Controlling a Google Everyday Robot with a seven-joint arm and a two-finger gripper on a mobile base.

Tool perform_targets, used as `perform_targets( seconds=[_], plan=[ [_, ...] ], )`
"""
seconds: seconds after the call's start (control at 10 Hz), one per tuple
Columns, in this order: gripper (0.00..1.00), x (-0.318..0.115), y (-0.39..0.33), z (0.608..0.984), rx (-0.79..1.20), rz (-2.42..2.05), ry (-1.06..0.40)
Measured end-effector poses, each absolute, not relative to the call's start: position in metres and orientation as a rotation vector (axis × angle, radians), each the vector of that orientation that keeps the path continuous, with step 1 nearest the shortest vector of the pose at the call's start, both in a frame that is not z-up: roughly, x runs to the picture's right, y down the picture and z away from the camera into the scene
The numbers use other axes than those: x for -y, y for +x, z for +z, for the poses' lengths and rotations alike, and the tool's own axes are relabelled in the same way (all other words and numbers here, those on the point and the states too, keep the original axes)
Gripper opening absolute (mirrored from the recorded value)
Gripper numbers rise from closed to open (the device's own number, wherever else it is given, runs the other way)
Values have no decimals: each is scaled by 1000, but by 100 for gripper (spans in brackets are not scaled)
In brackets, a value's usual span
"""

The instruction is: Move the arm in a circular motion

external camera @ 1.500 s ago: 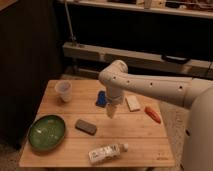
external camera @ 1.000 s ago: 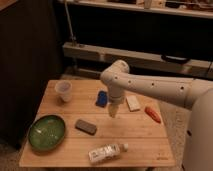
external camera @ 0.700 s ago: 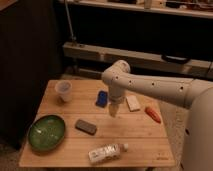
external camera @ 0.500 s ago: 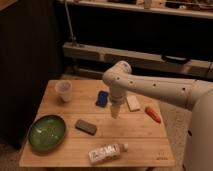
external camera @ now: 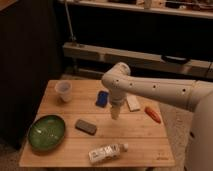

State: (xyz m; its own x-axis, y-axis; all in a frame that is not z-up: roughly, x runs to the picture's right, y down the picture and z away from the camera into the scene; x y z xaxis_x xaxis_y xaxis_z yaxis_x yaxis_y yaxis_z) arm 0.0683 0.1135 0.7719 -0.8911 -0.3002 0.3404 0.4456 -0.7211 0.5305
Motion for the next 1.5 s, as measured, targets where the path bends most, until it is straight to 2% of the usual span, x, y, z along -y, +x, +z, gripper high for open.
perform_targets(
  seconds=[0.8,1.2,1.5],
  plan=[
    [65,-112,60,777,887,-2655,-301],
    [65,-118,79,775,896,-2691,-298],
    [64,-104,74,789,892,-2719,-289]
  ],
)
